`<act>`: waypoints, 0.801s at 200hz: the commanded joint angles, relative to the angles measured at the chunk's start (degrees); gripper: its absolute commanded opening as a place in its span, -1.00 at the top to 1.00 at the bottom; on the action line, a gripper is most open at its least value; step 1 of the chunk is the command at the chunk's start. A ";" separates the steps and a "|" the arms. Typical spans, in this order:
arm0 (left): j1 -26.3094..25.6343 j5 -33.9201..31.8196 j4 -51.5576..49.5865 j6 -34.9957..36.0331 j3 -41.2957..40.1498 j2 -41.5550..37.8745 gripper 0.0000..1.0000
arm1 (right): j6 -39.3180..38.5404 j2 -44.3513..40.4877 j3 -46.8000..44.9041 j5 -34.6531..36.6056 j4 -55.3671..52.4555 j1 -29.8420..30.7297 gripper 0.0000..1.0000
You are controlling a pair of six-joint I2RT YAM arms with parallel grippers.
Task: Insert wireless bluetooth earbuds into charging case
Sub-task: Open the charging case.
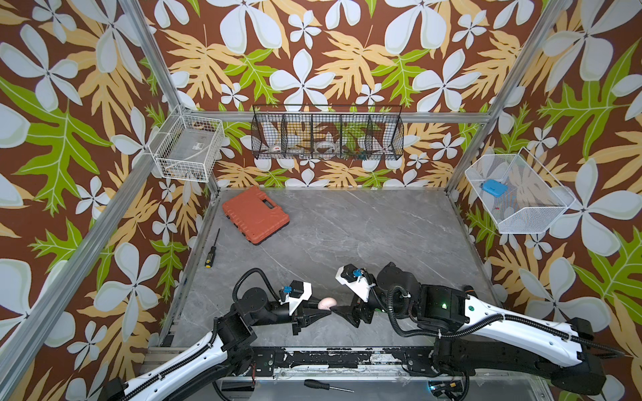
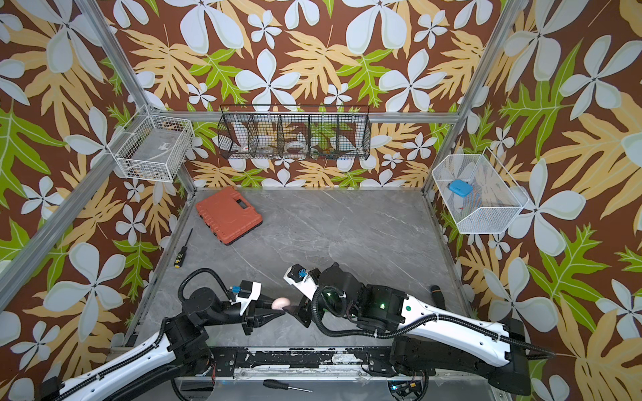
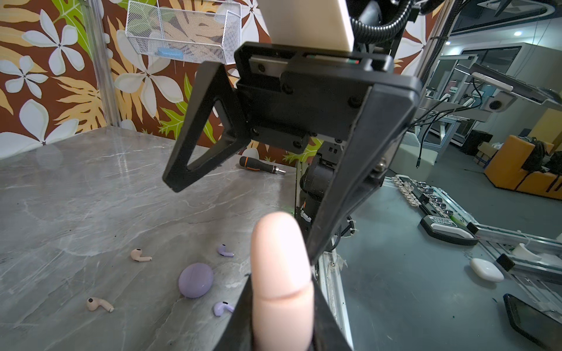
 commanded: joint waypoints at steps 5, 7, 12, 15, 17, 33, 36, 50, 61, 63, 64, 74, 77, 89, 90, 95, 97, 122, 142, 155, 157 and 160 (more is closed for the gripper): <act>-0.20 4.34 3.29 0.12 -0.20 -0.52 1.00 | -0.14 0.74 0.99 6.03 -0.56 -0.06 -0.77; -0.16 4.35 3.28 0.21 -0.26 -0.57 1.00 | -0.14 0.75 0.98 6.19 -0.56 -0.05 -0.77; -0.19 4.43 3.35 0.36 -0.32 -0.79 1.00 | -0.16 0.76 1.06 6.47 -0.71 -0.05 -0.77; -0.17 4.46 3.37 0.49 -0.43 -0.89 1.00 | -0.06 0.76 1.06 6.75 -0.65 -0.05 -0.77; -0.15 4.44 3.55 0.52 -0.52 -1.00 1.00 | -0.06 0.76 1.17 6.83 -0.71 -0.07 -0.77; -0.15 4.44 3.92 0.87 -0.94 -1.63 1.00 | 0.03 0.75 1.94 7.61 -1.24 -0.12 -0.78; -0.20 4.44 3.97 0.98 -0.98 -1.71 1.00 | 0.03 0.70 2.13 7.64 -1.36 -0.11 -0.78; -0.20 4.27 4.07 1.45 -1.30 -2.25 1.00 | 0.03 0.43 2.72 7.66 -1.69 -0.05 -0.78; -0.14 4.20 4.33 1.61 -1.49 -2.55 1.00 | 0.31 0.33 3.12 7.89 -2.00 -0.05 -0.78; -0.14 4.12 4.34 1.66 -1.53 -2.55 1.00 | 0.30 0.26 3.16 7.90 -1.97 -0.05 -0.78; -0.17 4.10 4.34 1.73 -1.53 -2.55 1.00 | 0.30 0.24 3.21 7.91 -2.06 -0.05 -0.78; -0.18 4.01 4.60 2.19 -1.79 -2.69 1.00 | 0.37 0.32 3.58 7.34 -2.40 -0.05 -0.78; -0.17 3.88 4.60 2.35 -1.88 -2.74 1.00 | 0.38 0.33 3.76 7.22 -2.53 -0.09 -0.78; -0.19 2.71 4.63 3.53 -2.33 -3.07 1.00 | 1.02 0.11 4.37 6.85 -2.92 -0.12 -0.78; -0.15 2.61 4.62 3.63 -2.37 -3.07 1.00 | 1.05 0.04 4.39 6.77 -2.92 -0.08 -0.78; -0.19 1.64 4.56 4.03 -2.51 -3.29 1.00 | 1.58 -0.16 4.56 6.69 -3.01 -0.12 -0.78; -0.16 1.21 4.53 4.24 -2.62 -3.40 1.00 | 1.85 -0.26 4.68 6.70 -3.15 -0.07 -0.78; -0.13 -5.18 5.29 7.66 -3.66 -4.44 1.00 | 5.85 -1.99 6.53 9.57 -4.53 -0.17 -0.76; -0.19 -10.52 5.95 10.58 -3.97 -4.16 1.00 | 11.49 -2.97 8.09 16.40 -8.87 -2.22 -0.79; -0.12 -12.51 5.30 12.08 -3.58 -3.79 1.00 | 15.18 -3.76 7.65 14.54 -11.09 -6.99 -0.77; -0.16 -12.57 5.17 12.36 -3.56 -3.85 1.00 | 15.82 -3.84 7.48 14.16 -11.37 -7.76 -0.76; -0.16 -12.61 4.90 12.78 -3.56 -3.79 1.00 | 16.66 -4.04 7.20 13.49 -11.66 -8.95 -0.74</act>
